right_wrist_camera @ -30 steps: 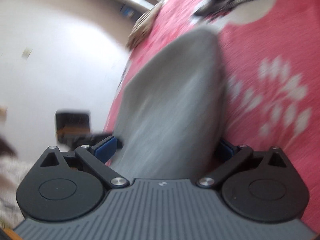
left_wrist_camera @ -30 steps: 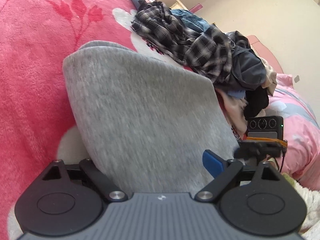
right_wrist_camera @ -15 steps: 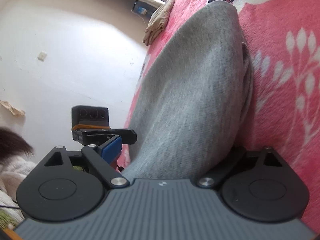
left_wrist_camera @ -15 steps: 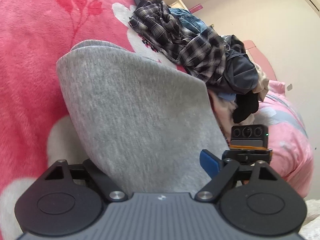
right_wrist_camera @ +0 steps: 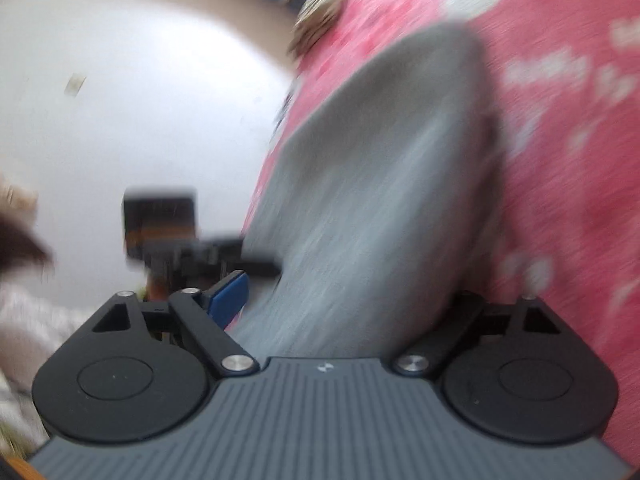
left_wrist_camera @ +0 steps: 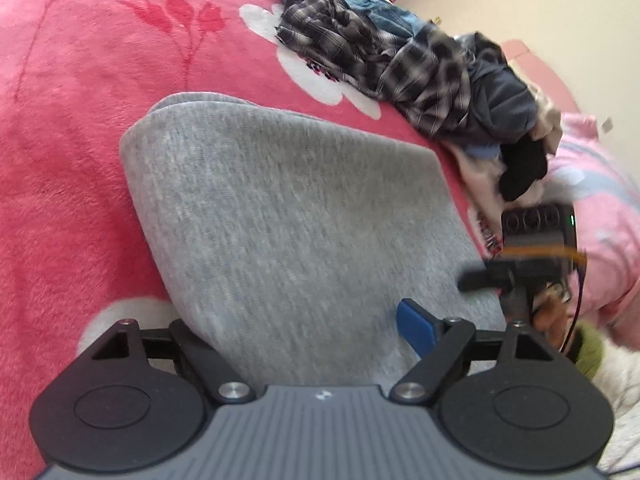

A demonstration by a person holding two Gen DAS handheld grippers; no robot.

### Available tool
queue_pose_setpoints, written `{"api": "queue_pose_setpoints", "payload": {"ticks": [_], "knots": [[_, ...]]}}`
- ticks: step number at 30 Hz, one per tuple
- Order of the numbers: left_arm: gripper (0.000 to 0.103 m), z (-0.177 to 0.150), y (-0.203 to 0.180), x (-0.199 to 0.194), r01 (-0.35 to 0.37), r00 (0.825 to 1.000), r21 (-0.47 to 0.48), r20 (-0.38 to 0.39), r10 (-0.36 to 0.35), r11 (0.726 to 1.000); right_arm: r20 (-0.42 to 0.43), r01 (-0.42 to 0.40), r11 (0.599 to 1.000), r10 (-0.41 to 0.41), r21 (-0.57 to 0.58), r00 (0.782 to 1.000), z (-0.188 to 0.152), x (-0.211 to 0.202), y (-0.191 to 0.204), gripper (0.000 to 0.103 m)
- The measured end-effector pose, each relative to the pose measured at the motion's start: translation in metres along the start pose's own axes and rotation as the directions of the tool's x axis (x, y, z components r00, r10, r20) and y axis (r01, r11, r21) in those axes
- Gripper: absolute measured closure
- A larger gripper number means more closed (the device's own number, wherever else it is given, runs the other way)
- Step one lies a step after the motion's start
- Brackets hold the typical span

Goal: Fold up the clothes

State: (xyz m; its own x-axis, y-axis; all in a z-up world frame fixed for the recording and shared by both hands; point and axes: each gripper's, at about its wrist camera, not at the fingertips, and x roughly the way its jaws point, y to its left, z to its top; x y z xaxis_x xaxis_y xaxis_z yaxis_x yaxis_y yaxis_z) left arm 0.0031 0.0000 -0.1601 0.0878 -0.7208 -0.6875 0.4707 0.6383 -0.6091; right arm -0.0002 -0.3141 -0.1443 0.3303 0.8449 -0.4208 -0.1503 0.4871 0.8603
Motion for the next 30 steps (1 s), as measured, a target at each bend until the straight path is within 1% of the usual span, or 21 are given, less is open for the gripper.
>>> {"api": "queue_pose_setpoints", "payload": {"ticks": [1, 2, 6, 9, 11, 12, 13, 14, 15, 16, 18, 20, 22, 25, 26, 27, 28, 30], "knots": [[0.019, 0.001, -0.001, 0.002, -0.005, 1.000, 0.006, -0.001, 0.005, 1.000, -0.002, 0.015, 1.000, -0.015, 0.023, 1.000, 0.004, 0.000, -0.006, 0.036], [0.019, 0.001, -0.001, 0.004, -0.009, 1.000, 0.010, -0.001, 0.009, 1.000, -0.001, 0.026, 0.999, -0.026, 0.026, 1.000, 0.005, 0.000, -0.008, 0.041], [0.020, 0.002, 0.005, 0.003, 0.011, 1.000, -0.017, 0.006, -0.011, 1.000, 0.014, 0.045, 0.999, -0.045, 0.017, 0.999, 0.005, 0.001, -0.010, 0.043], [0.021, 0.002, 0.007, 0.003, 0.019, 1.000, -0.023, 0.010, -0.019, 1.000, -0.004, 0.051, 0.998, -0.051, 0.020, 0.999, 0.000, -0.010, -0.007, 0.043], [0.021, 0.002, 0.007, 0.003, 0.020, 1.000, -0.017, 0.011, -0.020, 1.000, -0.048, 0.082, 0.997, -0.082, -0.001, 0.995, 0.004, -0.015, -0.001, 0.041], [0.021, 0.002, 0.007, 0.003, 0.020, 1.000, -0.015, 0.012, -0.020, 1.000, -0.070, 0.099, 0.995, -0.099, -0.013, 0.993, 0.007, -0.017, 0.003, 0.037], [0.021, 0.002, 0.007, 0.004, 0.021, 1.000, -0.013, 0.012, -0.021, 1.000, -0.088, 0.130, 0.991, -0.132, -0.034, 0.987, 0.009, -0.020, 0.007, 0.032], [0.021, 0.002, 0.008, 0.004, 0.021, 1.000, -0.012, 0.013, -0.021, 1.000, -0.088, 0.168, 0.984, -0.173, -0.063, 0.981, 0.011, -0.026, 0.011, 0.030], [0.021, 0.002, 0.008, 0.005, 0.022, 1.000, -0.011, 0.013, -0.021, 1.000, -0.074, 0.201, 0.975, -0.208, -0.090, 0.975, 0.013, -0.032, 0.016, 0.026], [0.021, 0.001, 0.008, 0.005, 0.022, 1.000, -0.009, 0.014, -0.022, 1.000, -0.051, 0.219, 0.971, -0.224, -0.098, 0.973, 0.015, -0.038, 0.017, 0.023], [0.021, 0.001, 0.008, 0.006, 0.021, 1.000, -0.004, 0.014, -0.021, 1.000, -0.002, 0.245, 0.965, -0.246, -0.099, 0.969, 0.019, -0.049, 0.018, 0.021], [0.021, 0.001, 0.007, 0.006, 0.021, 1.000, 0.000, 0.015, -0.021, 1.000, 0.034, 0.273, 0.959, -0.271, -0.074, 0.962, 0.023, -0.052, 0.011, 0.020], [0.021, 0.000, 0.006, 0.006, 0.020, 1.000, 0.004, 0.017, -0.020, 1.000, 0.056, 0.269, 0.962, -0.266, -0.053, 0.962, 0.027, -0.048, 0.003, 0.020], [0.021, 0.000, 0.006, 0.006, 0.016, 1.000, 0.008, 0.020, -0.016, 1.000, 0.103, 0.215, 0.976, -0.210, -0.031, 0.972, 0.033, -0.036, -0.010, 0.014], [0.021, 0.000, 0.006, 0.006, 0.015, 1.000, 0.008, 0.020, -0.015, 1.000, 0.118, 0.205, 0.978, -0.199, -0.043, 0.973, 0.034, -0.027, -0.010, 0.014], [0.021, 0.000, 0.006, 0.007, 0.015, 1.000, 0.008, 0.021, -0.015, 1.000, 0.129, 0.199, 0.978, -0.191, -0.060, 0.973, 0.034, -0.020, -0.009, 0.011], [0.021, 0.000, 0.006, 0.007, 0.014, 1.000, 0.007, 0.022, -0.014, 1.000, 0.133, 0.197, 0.977, -0.185, -0.086, 0.974, 0.033, -0.014, -0.007, 0.005], [0.021, 0.000, 0.006, 0.007, 0.014, 1.000, 0.006, 0.023, -0.014, 1.000, 0.132, 0.202, 0.969, -0.183, -0.145, 0.974, 0.028, -0.005, -0.001, 0.001]]}}
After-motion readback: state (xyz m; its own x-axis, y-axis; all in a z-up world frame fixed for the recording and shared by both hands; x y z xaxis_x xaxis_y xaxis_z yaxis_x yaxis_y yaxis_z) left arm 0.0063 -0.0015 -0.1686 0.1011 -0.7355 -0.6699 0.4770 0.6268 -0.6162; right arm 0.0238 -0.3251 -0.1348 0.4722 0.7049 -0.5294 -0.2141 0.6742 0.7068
